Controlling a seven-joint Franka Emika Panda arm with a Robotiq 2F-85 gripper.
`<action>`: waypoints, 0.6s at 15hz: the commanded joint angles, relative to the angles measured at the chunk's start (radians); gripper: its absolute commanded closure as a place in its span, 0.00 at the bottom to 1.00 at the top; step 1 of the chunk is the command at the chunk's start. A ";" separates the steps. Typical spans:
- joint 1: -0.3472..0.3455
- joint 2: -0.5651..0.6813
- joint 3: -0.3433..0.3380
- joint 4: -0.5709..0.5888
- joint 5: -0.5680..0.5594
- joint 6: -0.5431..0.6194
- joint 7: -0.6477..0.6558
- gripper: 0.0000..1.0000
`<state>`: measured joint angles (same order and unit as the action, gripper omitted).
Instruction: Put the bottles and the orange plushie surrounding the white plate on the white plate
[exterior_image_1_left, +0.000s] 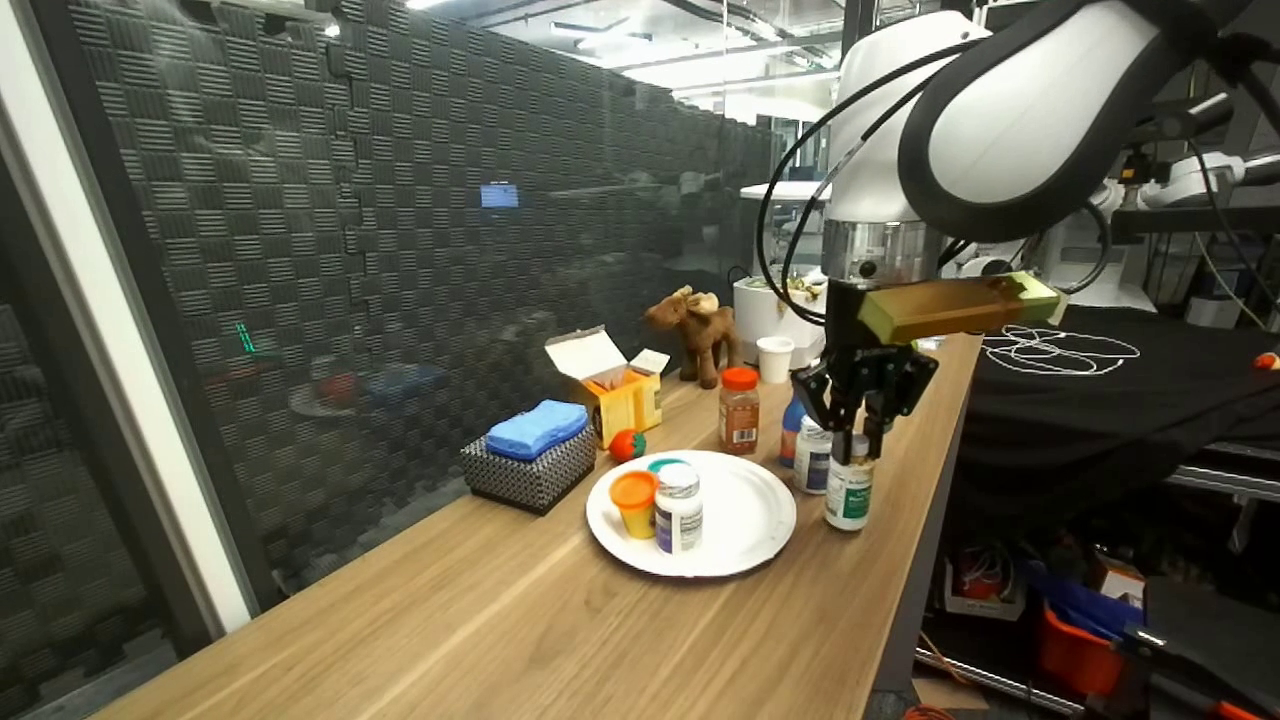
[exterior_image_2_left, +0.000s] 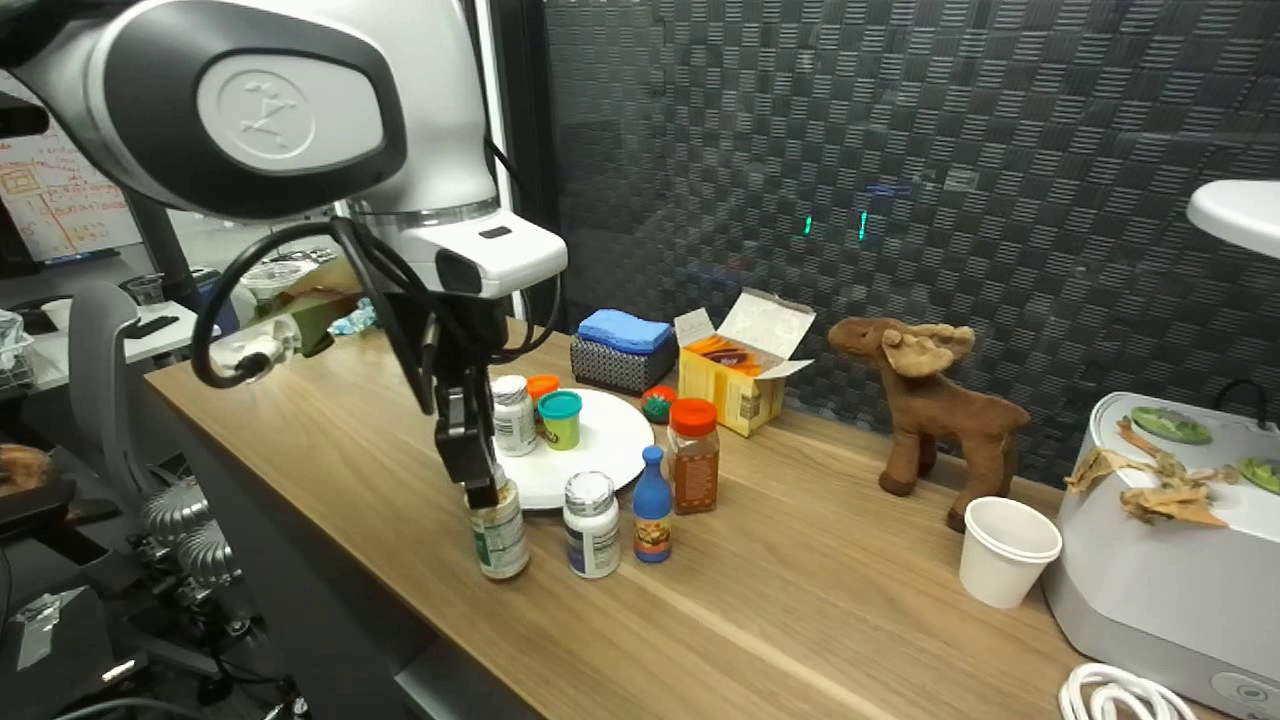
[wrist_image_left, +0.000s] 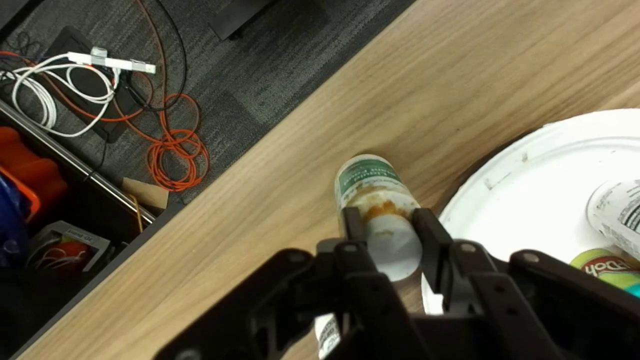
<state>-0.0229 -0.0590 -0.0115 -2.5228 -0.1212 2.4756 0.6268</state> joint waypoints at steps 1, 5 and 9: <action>0.006 -0.085 0.032 -0.018 -0.057 -0.003 0.052 0.85; 0.024 -0.069 0.081 0.009 -0.029 0.015 0.055 0.85; 0.037 0.001 0.109 0.033 -0.031 0.059 0.088 0.85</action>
<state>0.0047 -0.1048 0.0844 -2.5187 -0.1527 2.4937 0.6844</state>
